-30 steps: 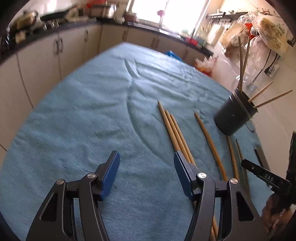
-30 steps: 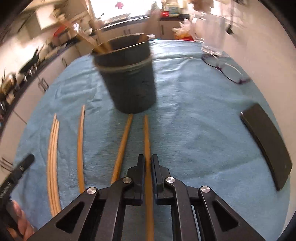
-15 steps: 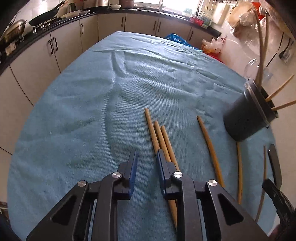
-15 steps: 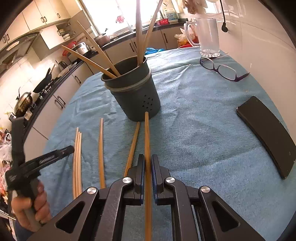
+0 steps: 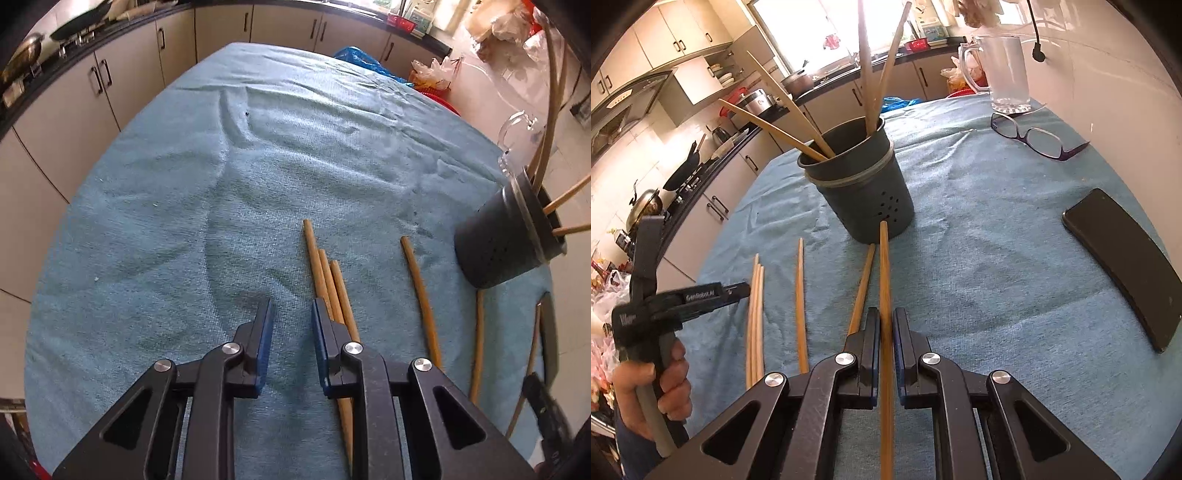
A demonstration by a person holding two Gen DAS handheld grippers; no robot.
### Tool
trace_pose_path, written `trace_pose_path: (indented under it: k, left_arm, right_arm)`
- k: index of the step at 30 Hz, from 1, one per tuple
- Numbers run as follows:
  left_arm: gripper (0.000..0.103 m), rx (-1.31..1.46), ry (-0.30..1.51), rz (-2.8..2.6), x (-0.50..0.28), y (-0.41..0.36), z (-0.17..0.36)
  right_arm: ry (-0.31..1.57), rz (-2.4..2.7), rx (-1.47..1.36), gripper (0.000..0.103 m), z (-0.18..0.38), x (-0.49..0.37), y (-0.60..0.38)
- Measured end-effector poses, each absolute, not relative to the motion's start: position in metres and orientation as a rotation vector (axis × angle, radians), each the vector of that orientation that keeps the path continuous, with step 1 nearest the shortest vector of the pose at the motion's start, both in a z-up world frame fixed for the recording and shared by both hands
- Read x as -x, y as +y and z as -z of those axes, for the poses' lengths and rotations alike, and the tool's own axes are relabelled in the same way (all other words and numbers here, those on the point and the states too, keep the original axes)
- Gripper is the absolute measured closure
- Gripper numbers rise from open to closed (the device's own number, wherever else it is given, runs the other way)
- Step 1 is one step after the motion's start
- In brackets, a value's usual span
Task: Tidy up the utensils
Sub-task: 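Close the right gripper on a chopstick while the left gripper closes on another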
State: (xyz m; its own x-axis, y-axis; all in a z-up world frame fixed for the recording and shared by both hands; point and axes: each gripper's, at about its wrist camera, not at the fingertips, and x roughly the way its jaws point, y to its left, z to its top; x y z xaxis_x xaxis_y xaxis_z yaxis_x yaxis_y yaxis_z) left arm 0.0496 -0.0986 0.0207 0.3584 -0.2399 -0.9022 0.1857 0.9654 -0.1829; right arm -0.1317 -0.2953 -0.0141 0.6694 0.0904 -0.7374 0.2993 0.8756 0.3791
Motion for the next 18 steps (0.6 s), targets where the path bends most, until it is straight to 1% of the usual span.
trace_pose_path:
  k: [7, 13, 18]
  left_arm:
    - [0.084, 0.127, 1.190, 0.327, -0.050, -0.098, -0.022]
    - [0.085, 0.061, 1.178, 0.302, -0.046, -0.110, -0.020]
    - [0.086, 0.065, 1.176, 0.303, -0.047, -0.105, -0.019]
  right_arm:
    - [0.834, 0.129, -0.506, 0.095, 0.012, 0.132, -0.298]
    - [0.837, 0.124, -0.512, 0.095, 0.014, 0.133, -0.298]
    - [0.832, 0.124, -0.509, 0.095, 0.012, 0.135, -0.299]
